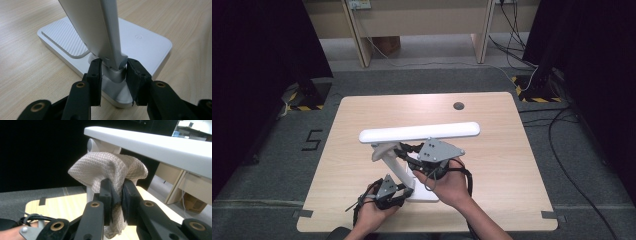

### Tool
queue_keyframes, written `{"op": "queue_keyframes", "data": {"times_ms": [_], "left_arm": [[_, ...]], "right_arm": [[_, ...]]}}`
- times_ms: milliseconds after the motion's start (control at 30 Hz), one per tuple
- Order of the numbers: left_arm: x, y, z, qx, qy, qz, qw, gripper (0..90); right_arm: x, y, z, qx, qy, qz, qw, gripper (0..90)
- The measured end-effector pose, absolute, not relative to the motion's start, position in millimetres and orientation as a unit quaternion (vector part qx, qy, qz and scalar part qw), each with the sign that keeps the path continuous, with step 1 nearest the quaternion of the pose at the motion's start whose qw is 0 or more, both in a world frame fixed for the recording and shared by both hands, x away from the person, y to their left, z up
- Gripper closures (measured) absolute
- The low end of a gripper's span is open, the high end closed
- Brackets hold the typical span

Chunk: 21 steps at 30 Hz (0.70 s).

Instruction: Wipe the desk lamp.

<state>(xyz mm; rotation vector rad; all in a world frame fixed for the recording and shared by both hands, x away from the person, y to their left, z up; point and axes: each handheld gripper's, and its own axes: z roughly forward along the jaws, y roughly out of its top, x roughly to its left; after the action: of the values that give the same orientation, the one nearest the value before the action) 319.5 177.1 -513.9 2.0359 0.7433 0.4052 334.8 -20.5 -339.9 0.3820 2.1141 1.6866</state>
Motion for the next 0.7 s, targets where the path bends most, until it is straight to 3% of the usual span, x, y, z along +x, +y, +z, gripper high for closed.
{"op": "queue_keyframes", "data": {"times_ms": [700], "left_arm": [[318, 176, -514, 0.825, 0.299, 0.169, 0.449, 65.4]], "right_arm": [[339, -15, -351, 0.137, 0.772, 0.594, 0.181, 81.4]]}}
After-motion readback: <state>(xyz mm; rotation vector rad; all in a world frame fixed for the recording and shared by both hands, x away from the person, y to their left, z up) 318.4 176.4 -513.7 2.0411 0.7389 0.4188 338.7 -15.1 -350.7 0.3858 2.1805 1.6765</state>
